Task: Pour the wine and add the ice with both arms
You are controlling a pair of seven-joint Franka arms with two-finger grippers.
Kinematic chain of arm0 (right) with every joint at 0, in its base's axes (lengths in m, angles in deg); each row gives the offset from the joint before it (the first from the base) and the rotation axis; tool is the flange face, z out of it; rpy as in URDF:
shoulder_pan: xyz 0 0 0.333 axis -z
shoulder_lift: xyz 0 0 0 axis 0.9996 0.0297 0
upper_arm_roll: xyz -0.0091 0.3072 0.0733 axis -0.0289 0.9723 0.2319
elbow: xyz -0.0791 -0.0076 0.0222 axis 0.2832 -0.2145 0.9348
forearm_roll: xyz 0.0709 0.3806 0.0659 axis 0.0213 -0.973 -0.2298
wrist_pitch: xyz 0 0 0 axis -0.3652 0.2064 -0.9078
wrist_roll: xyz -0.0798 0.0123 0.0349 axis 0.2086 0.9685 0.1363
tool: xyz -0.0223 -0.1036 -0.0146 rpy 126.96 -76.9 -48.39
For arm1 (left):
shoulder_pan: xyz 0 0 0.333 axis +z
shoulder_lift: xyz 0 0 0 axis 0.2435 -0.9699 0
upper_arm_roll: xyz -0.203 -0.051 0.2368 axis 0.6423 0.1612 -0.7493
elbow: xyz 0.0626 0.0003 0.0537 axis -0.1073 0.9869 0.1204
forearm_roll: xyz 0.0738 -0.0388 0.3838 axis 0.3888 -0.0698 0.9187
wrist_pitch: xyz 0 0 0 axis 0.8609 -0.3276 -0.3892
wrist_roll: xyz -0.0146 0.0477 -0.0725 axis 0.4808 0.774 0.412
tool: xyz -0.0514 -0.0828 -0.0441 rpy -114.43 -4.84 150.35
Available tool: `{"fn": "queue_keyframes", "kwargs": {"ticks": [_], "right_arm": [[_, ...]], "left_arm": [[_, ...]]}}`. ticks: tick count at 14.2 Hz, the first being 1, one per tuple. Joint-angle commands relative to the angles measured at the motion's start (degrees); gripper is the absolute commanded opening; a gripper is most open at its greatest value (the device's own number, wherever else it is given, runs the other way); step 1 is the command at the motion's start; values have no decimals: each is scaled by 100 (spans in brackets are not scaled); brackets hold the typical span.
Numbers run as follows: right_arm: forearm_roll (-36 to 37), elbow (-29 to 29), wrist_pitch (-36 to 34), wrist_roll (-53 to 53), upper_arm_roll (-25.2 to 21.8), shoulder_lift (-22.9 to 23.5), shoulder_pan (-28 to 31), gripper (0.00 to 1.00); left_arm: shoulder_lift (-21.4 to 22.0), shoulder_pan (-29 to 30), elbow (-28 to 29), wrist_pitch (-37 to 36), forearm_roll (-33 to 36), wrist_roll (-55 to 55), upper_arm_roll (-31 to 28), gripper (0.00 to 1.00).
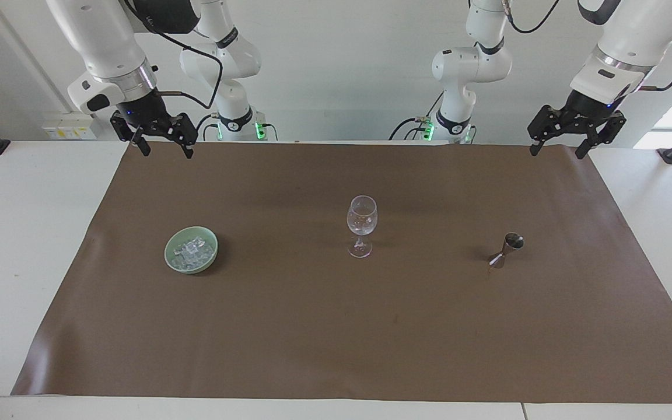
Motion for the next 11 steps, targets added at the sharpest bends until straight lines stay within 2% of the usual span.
{"fn": "queue_keyframes", "kwargs": {"ticks": [1,11], "right_arm": [[-35,108,64,146,-16,-93,-6,100],[-35,108,64,146,-16,-93,-6,100]], "left_arm": [[298,-35,527,136,-59,-42,-45,100],[351,-88,643,197,-50,37,-36,100]]}}
